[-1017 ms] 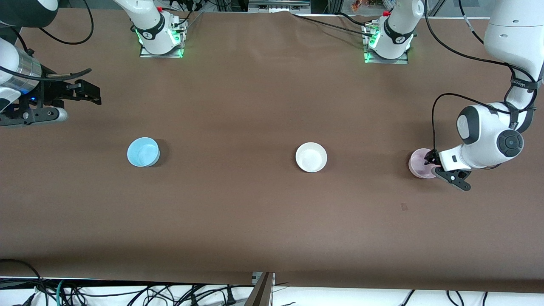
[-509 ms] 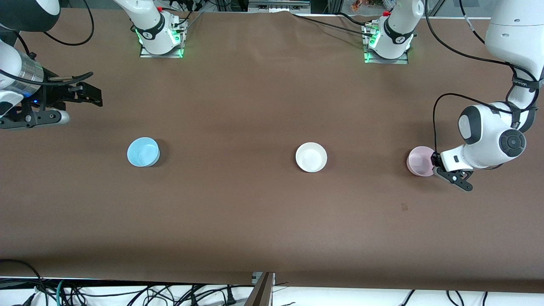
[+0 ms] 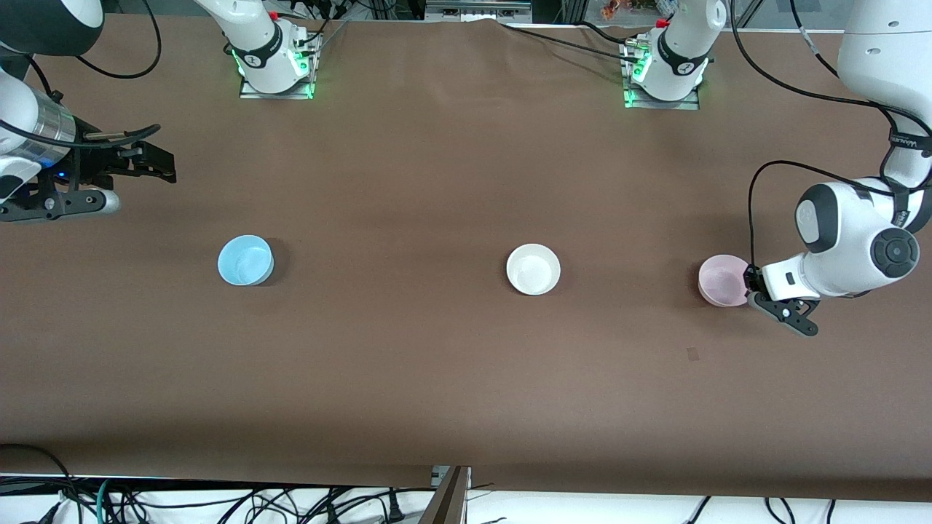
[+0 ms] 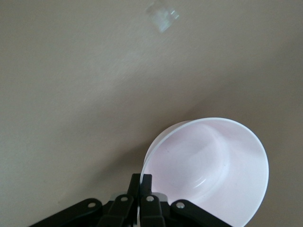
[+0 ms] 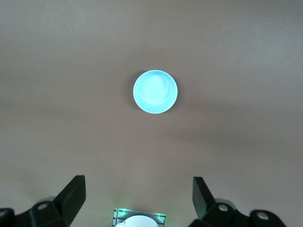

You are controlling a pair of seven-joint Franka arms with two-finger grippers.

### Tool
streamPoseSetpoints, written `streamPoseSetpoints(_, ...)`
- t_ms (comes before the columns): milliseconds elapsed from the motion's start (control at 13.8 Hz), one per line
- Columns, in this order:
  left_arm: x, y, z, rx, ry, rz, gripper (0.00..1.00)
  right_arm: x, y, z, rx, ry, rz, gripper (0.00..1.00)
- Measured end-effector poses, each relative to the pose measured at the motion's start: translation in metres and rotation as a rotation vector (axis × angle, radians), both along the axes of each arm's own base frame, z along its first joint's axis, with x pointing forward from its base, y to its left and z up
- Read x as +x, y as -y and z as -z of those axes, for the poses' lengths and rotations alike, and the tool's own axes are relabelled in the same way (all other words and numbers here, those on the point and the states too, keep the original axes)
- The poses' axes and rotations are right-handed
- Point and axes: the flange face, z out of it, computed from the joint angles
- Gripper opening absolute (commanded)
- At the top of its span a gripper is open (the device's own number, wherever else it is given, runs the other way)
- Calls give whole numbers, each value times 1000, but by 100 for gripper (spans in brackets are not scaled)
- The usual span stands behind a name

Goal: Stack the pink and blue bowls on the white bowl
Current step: 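Close the left gripper on the pink bowl rim and lift, then carry the pink bowl with the left gripper while the right gripper reaches the blue bowl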

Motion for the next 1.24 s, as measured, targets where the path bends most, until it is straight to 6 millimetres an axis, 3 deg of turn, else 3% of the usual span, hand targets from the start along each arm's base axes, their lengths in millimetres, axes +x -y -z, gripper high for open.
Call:
streamPoseSetpoints(145,11,35,-22,-19,-43,-54,0,0,0,1,0,-1,0,100)
streamPoseSetpoints(436,17,150,-60,-41,-107,-243,0,1,0,1,0,-2,0,100)
streamPoseSetpoints(872,-16,318,-66,-19,-154,-450,0,6,5,10,0,-8,9,100)
streamPoseSetpoints(1017,-16,345,-64,-22,-155,-473,0,10,9,15,0,-6,18,100)
streamPoseSetpoints(1235,-15,357,-46,-22,-177,-475,0,24,30,42,3,19,53,100)
